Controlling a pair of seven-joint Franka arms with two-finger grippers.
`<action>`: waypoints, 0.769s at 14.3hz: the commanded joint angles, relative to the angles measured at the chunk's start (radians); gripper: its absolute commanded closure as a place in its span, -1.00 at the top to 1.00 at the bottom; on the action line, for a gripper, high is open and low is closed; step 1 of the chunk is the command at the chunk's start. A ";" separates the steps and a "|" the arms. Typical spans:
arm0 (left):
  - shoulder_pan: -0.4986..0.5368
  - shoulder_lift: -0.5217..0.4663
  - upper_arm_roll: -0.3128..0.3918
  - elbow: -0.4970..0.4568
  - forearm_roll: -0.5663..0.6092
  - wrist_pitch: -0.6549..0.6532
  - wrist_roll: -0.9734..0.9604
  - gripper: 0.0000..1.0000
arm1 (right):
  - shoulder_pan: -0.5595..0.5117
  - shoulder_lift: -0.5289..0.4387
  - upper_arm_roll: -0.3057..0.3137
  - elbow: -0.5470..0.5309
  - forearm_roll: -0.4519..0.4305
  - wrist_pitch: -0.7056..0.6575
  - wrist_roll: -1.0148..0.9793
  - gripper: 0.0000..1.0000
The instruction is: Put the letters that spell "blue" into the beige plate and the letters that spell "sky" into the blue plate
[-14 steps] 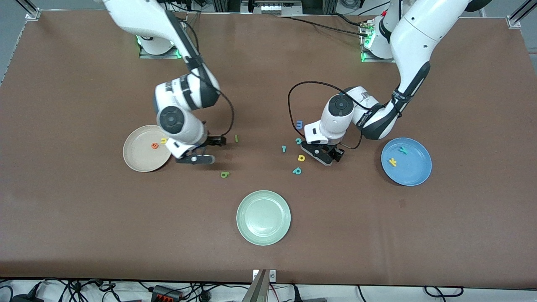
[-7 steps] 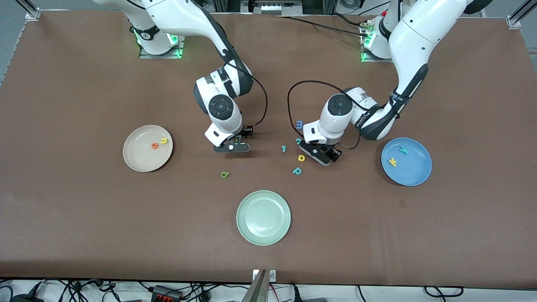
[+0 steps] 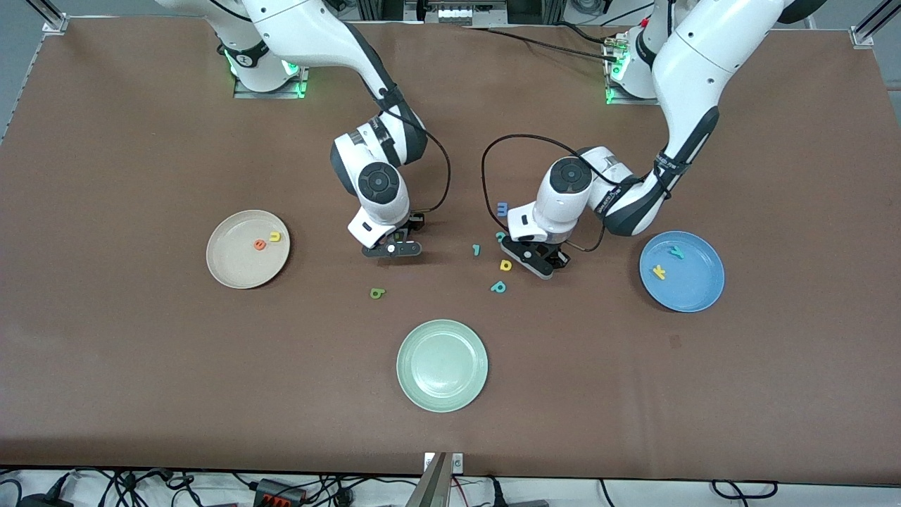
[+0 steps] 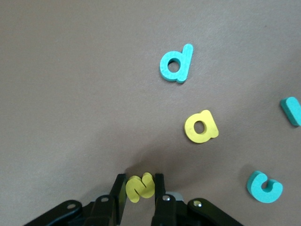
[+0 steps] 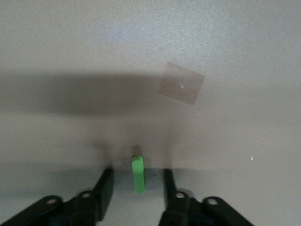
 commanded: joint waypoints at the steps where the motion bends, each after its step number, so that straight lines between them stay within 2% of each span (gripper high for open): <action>1: 0.016 -0.019 0.001 0.008 0.033 -0.010 -0.012 -0.76 | 0.007 0.015 -0.013 0.015 -0.015 0.001 0.011 -0.58; 4: 0.109 -0.104 -0.005 0.011 0.033 -0.121 -0.006 -0.76 | -0.003 0.013 -0.014 0.016 -0.012 0.004 0.012 -0.82; 8: 0.202 -0.178 -0.009 0.014 0.033 -0.360 0.042 -0.74 | -0.044 0.001 -0.019 0.038 -0.010 -0.008 0.005 -0.94; 11: 0.263 -0.189 0.003 0.005 0.033 -0.477 0.094 -0.72 | -0.105 -0.046 -0.054 0.034 -0.018 -0.072 -0.017 -0.94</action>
